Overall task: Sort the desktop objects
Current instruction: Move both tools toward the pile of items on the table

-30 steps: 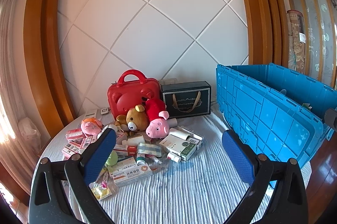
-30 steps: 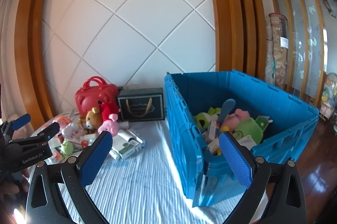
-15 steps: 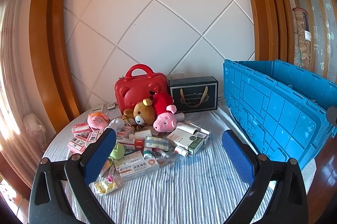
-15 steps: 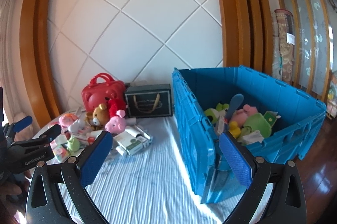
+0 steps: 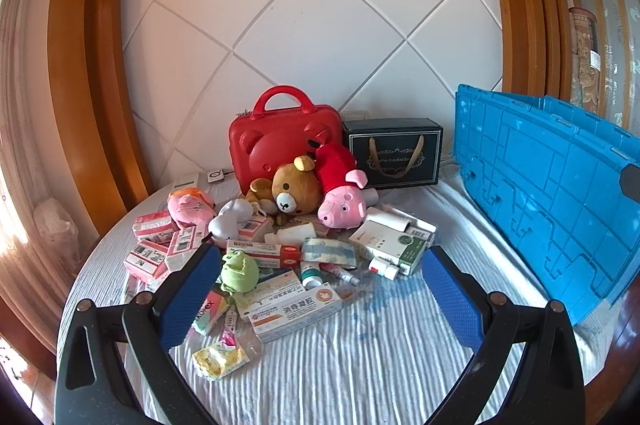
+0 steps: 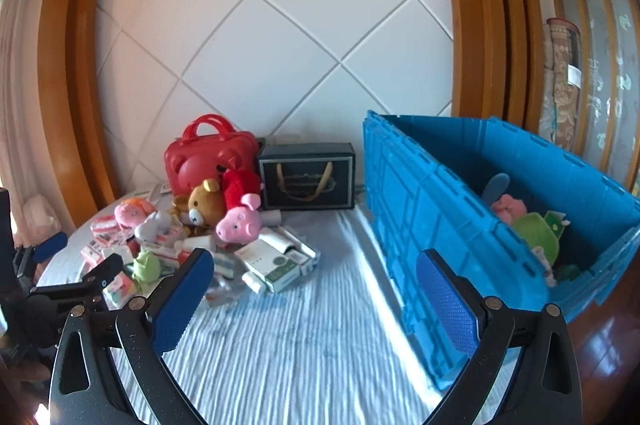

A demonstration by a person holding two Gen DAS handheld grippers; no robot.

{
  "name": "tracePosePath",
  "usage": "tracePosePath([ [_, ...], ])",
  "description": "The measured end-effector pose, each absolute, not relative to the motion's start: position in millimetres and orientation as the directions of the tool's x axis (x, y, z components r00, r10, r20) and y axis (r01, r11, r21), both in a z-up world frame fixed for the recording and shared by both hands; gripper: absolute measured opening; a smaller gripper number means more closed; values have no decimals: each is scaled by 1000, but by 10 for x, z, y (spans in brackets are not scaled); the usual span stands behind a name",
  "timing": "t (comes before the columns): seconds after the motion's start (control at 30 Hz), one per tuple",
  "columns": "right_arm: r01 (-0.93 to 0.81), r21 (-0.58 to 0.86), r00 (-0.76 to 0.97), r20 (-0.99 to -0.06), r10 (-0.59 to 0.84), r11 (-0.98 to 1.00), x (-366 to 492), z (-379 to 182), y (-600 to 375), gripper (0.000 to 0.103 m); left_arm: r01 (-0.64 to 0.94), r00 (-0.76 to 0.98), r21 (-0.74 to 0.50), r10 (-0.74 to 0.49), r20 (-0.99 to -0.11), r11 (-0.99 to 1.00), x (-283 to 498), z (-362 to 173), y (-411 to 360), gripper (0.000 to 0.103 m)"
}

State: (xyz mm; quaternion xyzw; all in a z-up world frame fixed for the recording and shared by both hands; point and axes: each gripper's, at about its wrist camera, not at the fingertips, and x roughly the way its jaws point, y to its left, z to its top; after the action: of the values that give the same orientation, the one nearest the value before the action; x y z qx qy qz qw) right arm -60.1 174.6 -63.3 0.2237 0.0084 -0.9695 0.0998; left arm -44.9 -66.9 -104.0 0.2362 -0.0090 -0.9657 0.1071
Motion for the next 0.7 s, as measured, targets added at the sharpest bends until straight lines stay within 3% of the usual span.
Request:
tracePosePath([
  [0.23, 206, 37, -856, -478, -198, -978, -964, -872, 1008, 103, 220, -839, 100, -241, -488, -970, -491, -1390, -1506, 102],
  [0.43, 209, 50, -835, -511, -205, -977, -1140, -1070, 551, 103, 215, -781, 127, -249, -573, -968, -636, -1736, -1968, 102],
  [0.7, 224, 24, -813, -547, -200, -974, -1524, -1139, 251, 103, 209, -787, 98, -227, -573, -973, -1005, -1741, -2236, 102],
])
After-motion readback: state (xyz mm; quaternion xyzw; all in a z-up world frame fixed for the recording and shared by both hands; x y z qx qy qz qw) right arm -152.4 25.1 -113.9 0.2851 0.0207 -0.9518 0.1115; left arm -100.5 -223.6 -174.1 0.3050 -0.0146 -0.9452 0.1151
